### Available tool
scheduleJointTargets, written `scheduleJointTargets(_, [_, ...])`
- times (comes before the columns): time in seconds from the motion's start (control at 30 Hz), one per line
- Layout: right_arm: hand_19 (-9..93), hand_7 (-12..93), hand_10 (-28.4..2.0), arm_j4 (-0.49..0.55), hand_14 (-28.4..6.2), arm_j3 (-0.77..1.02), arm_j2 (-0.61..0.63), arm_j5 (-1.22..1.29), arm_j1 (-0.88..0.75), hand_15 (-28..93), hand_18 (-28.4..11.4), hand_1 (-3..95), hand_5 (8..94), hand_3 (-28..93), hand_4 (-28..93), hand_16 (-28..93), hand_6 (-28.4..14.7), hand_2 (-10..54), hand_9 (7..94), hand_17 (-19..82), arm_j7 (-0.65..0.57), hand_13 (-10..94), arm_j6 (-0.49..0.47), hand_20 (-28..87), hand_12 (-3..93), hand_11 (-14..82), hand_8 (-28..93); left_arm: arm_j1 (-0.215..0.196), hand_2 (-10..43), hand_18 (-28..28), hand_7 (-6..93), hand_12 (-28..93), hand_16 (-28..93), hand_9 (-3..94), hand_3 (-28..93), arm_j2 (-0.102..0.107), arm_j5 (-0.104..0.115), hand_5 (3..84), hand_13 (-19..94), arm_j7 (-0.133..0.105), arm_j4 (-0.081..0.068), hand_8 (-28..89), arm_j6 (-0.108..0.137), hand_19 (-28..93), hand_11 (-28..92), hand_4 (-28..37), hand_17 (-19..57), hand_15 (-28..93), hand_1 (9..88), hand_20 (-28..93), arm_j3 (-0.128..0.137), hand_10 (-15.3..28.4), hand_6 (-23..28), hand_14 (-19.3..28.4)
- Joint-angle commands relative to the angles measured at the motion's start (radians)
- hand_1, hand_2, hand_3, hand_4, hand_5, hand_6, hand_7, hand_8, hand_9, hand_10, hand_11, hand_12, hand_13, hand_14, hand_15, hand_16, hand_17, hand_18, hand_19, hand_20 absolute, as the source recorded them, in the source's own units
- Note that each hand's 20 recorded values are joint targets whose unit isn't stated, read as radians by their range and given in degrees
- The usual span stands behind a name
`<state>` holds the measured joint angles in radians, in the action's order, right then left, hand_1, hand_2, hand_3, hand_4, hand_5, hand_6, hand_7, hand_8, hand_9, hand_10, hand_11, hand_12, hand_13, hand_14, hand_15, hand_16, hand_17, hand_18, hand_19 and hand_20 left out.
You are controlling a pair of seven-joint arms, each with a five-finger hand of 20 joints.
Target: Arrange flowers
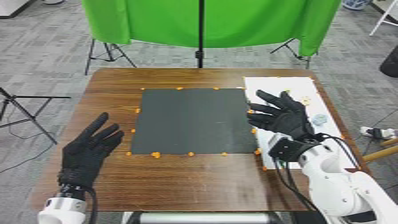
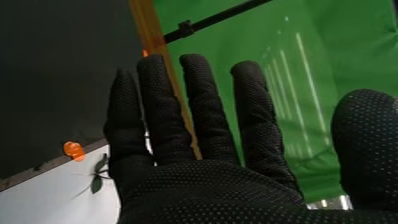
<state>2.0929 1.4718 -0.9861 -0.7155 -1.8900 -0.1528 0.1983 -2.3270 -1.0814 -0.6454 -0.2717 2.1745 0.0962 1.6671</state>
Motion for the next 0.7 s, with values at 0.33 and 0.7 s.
scheduleJointTargets(0.33, [56, 14, -16.5, 0.011, -20.1, -0.004, 0.01, -0.005, -0.002, 30, -26.1, 12.5, 46.1, 76, -28, 14, 0.6, 12.3, 49.7, 9, 0.008, 36, 0.001, 18, 13.2, 13.0, -12, -0.015, 4.9, 26.8, 10.0, 10, -7, 33.9, 82, -0.006, 0.005, 35.7, 21, 0.006, -0.001, -10, -0.001, 53, 19, -26.9, -11.5, 45, 20.8, 1, 0.001, 19.5, 6.7, 27.1])
scheduleJointTargets(0.7, [59, 14, -16.4, 0.065, -19.8, 0.032, 0.054, -0.053, -0.015, 37, -26.6, 13.4, 46.2, 76, -28, 14, 0.1, 12.0, 50.0, 10, -0.017, 42, 0.079, 20, 13.5, 13.5, -12, -0.013, 5.0, 27.1, 10.0, 10, -8, 33.9, 82, 0.01, 0.01, 35.6, 21, -0.02, -0.001, -10, 0.007, 53, 19, -26.8, -11.4, 46, 21.1, 2, 0.0, 19.6, 6.9, 27.4])
